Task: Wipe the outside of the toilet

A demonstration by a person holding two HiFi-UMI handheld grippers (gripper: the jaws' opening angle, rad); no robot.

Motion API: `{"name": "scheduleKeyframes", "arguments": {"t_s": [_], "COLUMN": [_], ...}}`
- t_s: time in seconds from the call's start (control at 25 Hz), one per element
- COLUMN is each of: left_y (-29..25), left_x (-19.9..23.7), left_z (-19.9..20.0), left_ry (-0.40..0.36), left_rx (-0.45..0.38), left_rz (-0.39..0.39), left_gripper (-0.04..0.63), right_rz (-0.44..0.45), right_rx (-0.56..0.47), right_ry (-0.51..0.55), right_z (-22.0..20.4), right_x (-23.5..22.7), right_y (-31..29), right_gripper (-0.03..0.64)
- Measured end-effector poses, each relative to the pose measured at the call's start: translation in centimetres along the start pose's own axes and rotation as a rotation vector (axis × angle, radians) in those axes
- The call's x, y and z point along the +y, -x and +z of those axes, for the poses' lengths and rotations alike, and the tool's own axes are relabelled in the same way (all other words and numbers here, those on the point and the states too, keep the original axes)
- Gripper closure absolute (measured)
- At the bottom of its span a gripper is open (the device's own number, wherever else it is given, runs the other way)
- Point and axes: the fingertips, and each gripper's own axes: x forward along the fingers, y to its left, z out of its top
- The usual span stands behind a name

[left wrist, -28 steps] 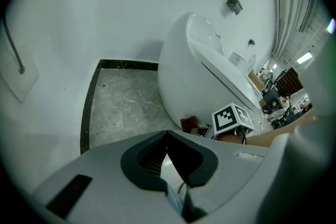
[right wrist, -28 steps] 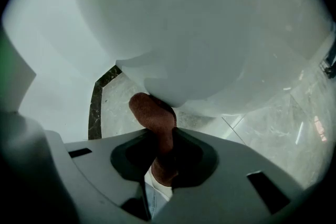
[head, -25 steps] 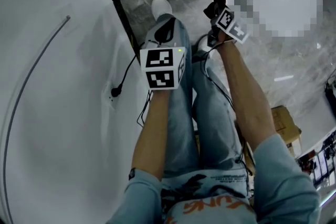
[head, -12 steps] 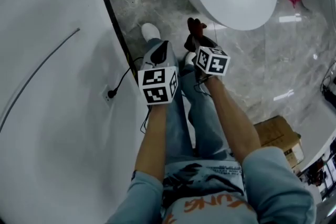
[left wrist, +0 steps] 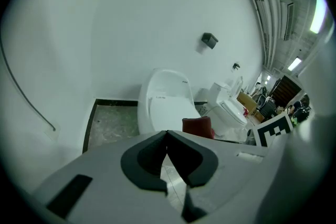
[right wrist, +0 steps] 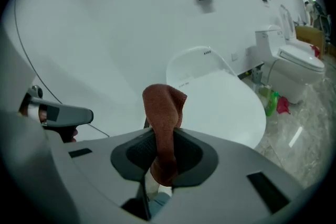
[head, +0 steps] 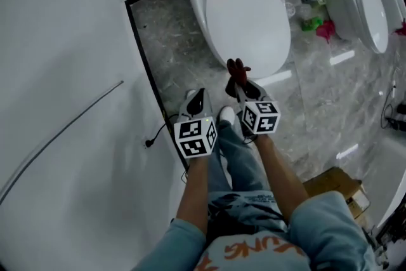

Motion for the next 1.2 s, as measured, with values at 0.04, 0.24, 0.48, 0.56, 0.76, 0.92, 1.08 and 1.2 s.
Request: {"name": "scheduleKeyframes", "arguments": {"t_s": [0.04, 0.24, 0.48, 0.56, 0.76, 0.92, 1.08, 1.2], "left_y": [0.6, 3.7, 8.0, 9.6, 13.3, 16.5, 18.3, 19.1], "left_x": [-0.8, -4.6, -8.4, -10.1, -14.3, -17.4, -19.8, -19.8], "left_z": [1.4, 8.7, 17.8, 20.7, 27.4, 31.6, 34.6, 35.2], "left_ry": [-0.005, -0.031, -0.052, -0.068, -0.150, -0.219, -0.278, -0.298], "left_rx": [-0.018, -0.120, -0.278, -0.330, -0.462, -0.564, -0.622, -0.641], "left_rz": [-0.004, -0.018, -0.037, -0.052, -0.117, -0.149, -0.169, -0.165], "left_gripper": [0.600, 0.600, 0.600, 0.600, 0.600, 0.600, 0.600, 0.600], "right_rz": [0.003, 0.023, 0.026, 0.023, 0.057, 0.057, 0.043, 0.027], "right_rx": [-0.025, -0.175, -0.385, -0.453, -0.629, -0.696, -0.746, -0.759], "right_ry": [0.015, 0.077, 0.150, 0.169, 0.211, 0.252, 0.303, 0.330], "right_z": [1.9, 11.4, 22.5, 25.7, 32.5, 36.7, 40.1, 40.5], "right_x": [0.3, 2.3, 5.7, 6.7, 8.7, 9.6, 10.1, 10.5], "right_y": [1.0, 6.5, 13.6, 16.1, 22.4, 26.5, 29.2, 29.9], "right_gripper": [0.545, 0.545, 0.545, 0.545, 0.543, 0.545, 0.545, 0.543]}}
